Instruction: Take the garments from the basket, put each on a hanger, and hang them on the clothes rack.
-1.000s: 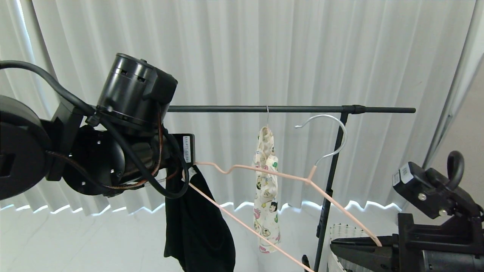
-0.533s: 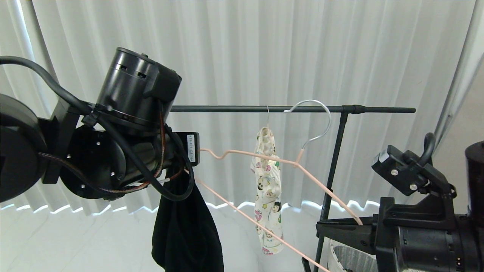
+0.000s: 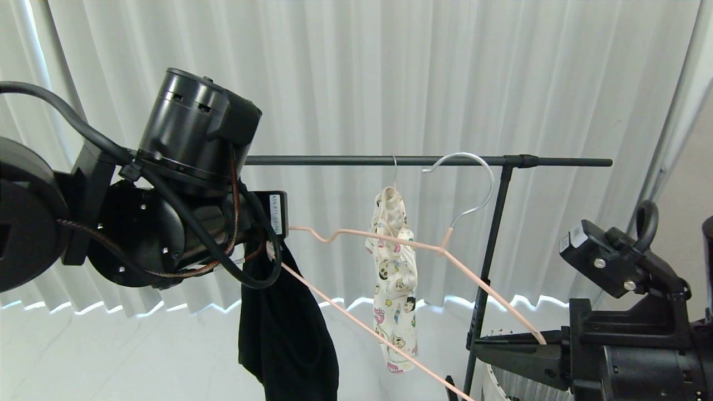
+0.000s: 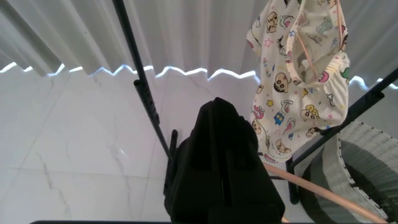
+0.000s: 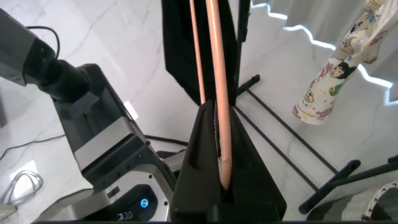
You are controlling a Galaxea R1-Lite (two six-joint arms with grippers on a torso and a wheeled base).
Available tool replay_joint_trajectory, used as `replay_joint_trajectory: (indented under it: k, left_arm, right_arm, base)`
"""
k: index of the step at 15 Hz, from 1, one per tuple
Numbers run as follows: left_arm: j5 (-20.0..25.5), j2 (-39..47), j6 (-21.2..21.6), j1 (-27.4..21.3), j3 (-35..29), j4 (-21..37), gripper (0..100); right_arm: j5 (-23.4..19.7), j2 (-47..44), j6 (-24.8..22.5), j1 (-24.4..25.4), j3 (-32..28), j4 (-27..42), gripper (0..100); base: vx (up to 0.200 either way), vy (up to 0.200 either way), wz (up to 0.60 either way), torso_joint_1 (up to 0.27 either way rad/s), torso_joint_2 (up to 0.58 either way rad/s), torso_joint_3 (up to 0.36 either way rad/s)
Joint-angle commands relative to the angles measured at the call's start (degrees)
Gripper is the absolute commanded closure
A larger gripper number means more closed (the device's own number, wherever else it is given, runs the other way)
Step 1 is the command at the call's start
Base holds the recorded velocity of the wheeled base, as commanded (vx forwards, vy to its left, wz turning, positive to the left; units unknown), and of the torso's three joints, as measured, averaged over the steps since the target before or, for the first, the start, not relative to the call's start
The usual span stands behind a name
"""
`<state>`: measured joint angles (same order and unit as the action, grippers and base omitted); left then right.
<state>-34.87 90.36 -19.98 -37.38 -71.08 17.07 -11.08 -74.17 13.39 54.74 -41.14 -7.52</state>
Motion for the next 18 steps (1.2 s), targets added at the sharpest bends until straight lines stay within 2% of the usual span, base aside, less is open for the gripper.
replay_joint_trajectory:
  k: [1, 4, 9, 12, 18]
  left_arm:
    - [0.0, 0.0, -0.1, 0.0, -0.1, 0.0, 100]
    - [0.0, 0.2, -0.1, 1.0, -0.1, -0.1, 100]
    - [-0.1, 0.1, -0.1, 1.3, 0.0, -0.1, 100]
    - [-1.3, -0.1, -0.1, 1.0, -0.1, -0.1, 100]
    - [-1.7, -0.3, -0.1, -0.4, -0.7, -0.1, 100]
  right_arm:
    - [-1.0, 0.3, 0.0, 0.0, -0.3, 0.0, 100]
    - [-2.0, 0.6, 0.1, 1.9, -0.3, 0.0, 100]
    - [-1.8, 0.2, 0.1, 1.9, -0.3, -0.2, 100]
    - [-1.7, -2.4, -0.3, -0.8, -0.5, -1.6, 100]
    - [-2.0, -6.5, -0.5, -0.4, -4.3, -2.9, 100]
  base:
    - [0.000, 0.000, 0.00, 0.000, 0.00, 0.000]
    - [0.000, 0.000, 0.00, 0.000, 0.00, 0.000]
    - [0.000, 0.000, 0.00, 0.000, 0.00, 0.000]
    - [0.000, 0.000, 0.00, 0.000, 0.00, 0.000]
    - [0.000, 0.000, 0.00, 0.000, 0.00, 0.000]
